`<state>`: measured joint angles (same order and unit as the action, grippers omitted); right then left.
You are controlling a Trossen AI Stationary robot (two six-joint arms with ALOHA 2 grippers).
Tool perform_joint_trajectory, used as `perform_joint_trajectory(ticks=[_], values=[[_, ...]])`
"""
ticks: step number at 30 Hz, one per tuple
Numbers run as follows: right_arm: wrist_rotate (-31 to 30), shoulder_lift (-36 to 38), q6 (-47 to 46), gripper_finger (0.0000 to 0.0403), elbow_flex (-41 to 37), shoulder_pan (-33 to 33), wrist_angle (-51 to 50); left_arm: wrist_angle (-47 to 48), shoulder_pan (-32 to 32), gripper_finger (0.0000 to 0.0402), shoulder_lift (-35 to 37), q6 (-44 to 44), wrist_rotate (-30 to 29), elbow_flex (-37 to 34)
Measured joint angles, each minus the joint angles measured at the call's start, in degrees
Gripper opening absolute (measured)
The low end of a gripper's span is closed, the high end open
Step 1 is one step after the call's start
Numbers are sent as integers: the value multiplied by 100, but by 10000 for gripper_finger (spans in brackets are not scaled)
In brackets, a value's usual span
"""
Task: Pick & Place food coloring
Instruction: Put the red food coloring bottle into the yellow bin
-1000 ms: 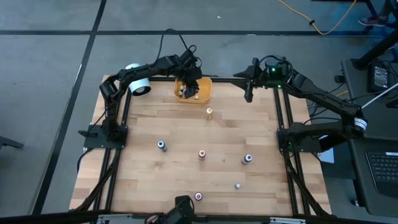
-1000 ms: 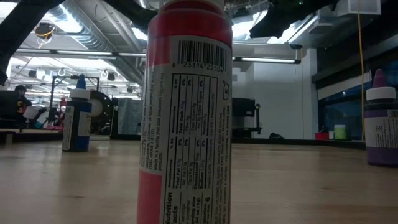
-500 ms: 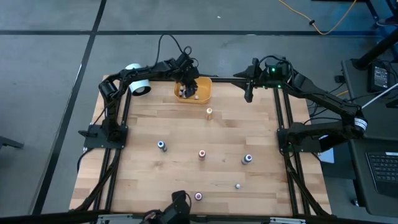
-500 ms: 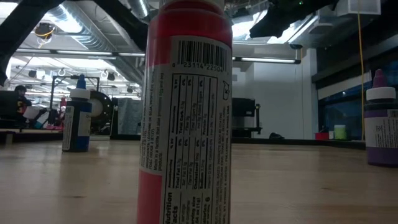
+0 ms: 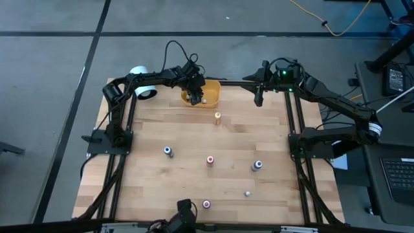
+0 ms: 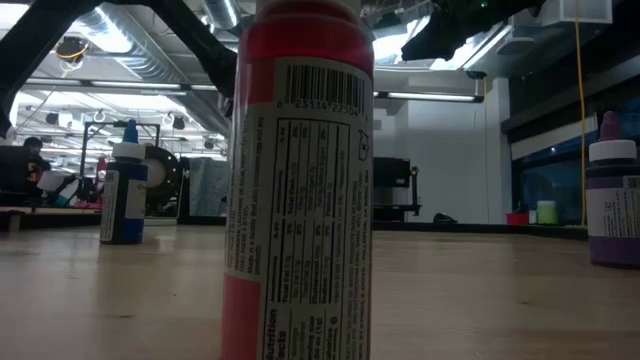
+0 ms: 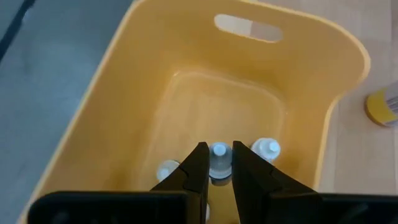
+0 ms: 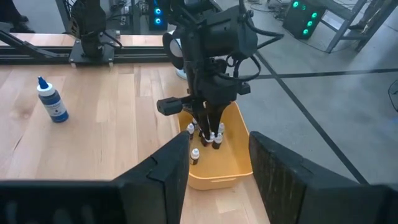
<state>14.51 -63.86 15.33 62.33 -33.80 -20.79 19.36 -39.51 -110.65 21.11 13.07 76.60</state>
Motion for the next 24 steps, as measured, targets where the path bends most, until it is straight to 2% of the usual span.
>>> perform_joint_trajectory(ticks=[17,24], values=[[-3,-2,7,167,0,0,0,-162,9,45,0,172,-88,-9],[-1,-2,7,167,0,0,0,-275,87,44,0,168,-97,-414]])
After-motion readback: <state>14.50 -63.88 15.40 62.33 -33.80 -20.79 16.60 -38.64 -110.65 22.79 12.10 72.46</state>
